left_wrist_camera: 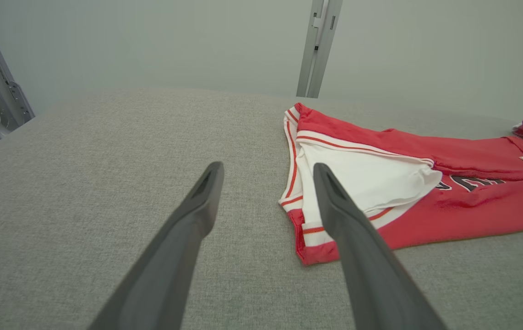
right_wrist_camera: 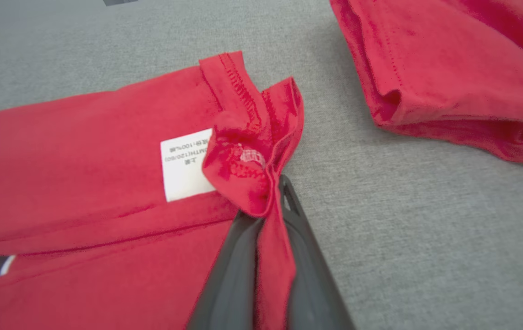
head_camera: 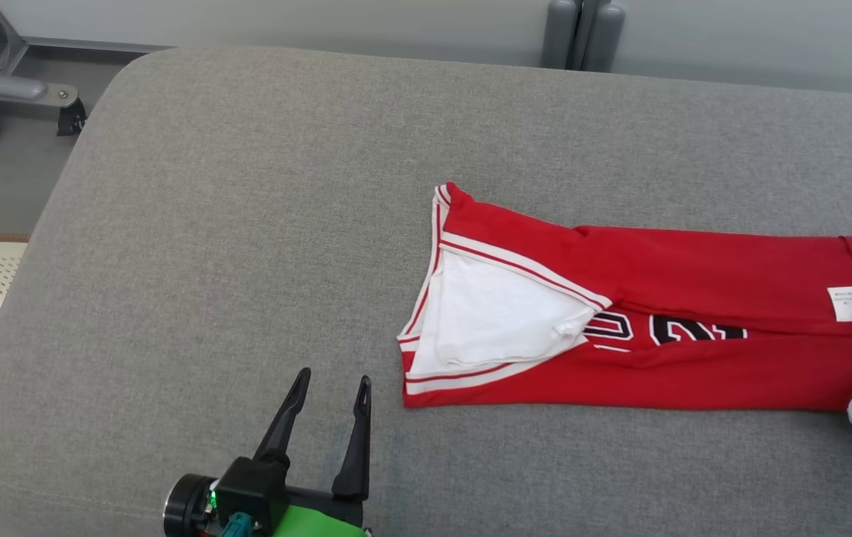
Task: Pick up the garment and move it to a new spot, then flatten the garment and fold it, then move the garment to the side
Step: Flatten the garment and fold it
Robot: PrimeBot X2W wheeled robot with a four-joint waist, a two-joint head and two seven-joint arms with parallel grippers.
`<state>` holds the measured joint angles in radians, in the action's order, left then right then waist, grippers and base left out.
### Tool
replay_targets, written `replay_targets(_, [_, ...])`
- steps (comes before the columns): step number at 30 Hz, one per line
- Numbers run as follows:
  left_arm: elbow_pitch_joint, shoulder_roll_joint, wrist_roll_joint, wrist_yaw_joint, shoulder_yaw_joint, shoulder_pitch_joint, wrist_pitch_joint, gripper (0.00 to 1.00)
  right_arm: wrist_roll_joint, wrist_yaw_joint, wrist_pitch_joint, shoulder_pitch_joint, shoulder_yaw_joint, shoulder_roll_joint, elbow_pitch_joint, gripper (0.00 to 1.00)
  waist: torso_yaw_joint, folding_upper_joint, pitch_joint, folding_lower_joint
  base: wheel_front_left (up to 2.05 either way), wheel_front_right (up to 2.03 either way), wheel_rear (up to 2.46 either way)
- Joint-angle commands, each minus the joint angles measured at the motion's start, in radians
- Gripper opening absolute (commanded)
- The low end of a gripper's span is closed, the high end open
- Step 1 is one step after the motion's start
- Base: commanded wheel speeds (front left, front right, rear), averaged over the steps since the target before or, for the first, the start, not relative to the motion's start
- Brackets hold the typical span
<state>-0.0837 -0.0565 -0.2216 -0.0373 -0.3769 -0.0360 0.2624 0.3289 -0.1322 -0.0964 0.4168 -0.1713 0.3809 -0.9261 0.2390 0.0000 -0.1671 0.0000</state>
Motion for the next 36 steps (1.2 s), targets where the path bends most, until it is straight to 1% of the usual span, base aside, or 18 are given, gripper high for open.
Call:
replay_targets(1, [-0.002,0.001,0.011,0.004,0.007,-0.016,0.003,1.0,-0.011,0.003,-0.012,-0.01,-0.008,0.025,0.013,0.0,-0.012,0.0,0.014,0.0,0.0,0.0,0.0])
replay_targets(5, [-0.004,0.003,0.015,0.008,0.017,-0.027,0.003,1.0,-0.027,0.003,-0.018,-0.022,-0.006,0.054,0.064,0.0,-0.028,0.0,0.034,0.0,0.0,0.0,0.0])
replay_targets(8, [-0.003,0.003,0.016,0.009,0.024,-0.032,0.003,1.0,-0.032,0.002,-0.004,-0.019,0.013,0.042,0.136,0.0,-0.039,0.0,0.046,0.0,0.0,0.0,0.0])
replay_targets(11, [-0.007,0.004,0.018,0.012,0.026,-0.035,0.003,1.0,-0.029,0.002,0.01,-0.023,0.038,0.012,0.24,0.0,-0.042,0.0,0.059,0.0,0.0,0.0,0.0])
replay_targets(15, [-0.011,0.004,0.021,0.017,0.03,-0.038,0.003,1.0,-0.04,0.002,0.045,-0.04,0.079,-0.063,0.391,0.0,-0.036,0.0,0.074,0.0,0.0,0.0,0.0])
replay_targets(18, [-0.014,0.005,0.024,0.019,0.028,-0.04,0.003,1.0,-0.057,0.002,0.078,-0.056,0.109,-0.133,0.496,0.0,-0.02,0.0,0.08,0.0,0.0,0.0,0.0])
replay_targets(22, [-0.019,0.005,0.023,0.026,0.019,-0.036,0.003,1.0,-0.084,0.002,0.112,-0.075,0.146,-0.211,0.586,0.0,0.014,0.0,0.085,0.0,0.0,0.0,0.0])
replay_targets(24, [-0.021,0.005,0.022,0.027,0.014,-0.032,0.003,1.0,-0.096,0.002,0.122,-0.082,0.164,-0.245,0.611,0.0,0.034,0.0,0.085,0.0,0.0,0.0,0.0])
replay_targets(28, [-0.028,0.005,0.018,0.028,0.003,-0.029,0.003,1.0,-0.112,0.002,0.129,-0.09,0.211,-0.289,0.627,0.0,0.075,0.0,0.086,0.0,0.0,0.0,0.0])
replay_targets(36, [-0.036,0.005,0.012,0.027,-0.006,-0.023,0.003,1.0,-0.114,0.002,0.115,-0.08,0.309,-0.324,0.576,0.0,0.135,0.0,0.087,0.0,0.0,0.0,0.0])
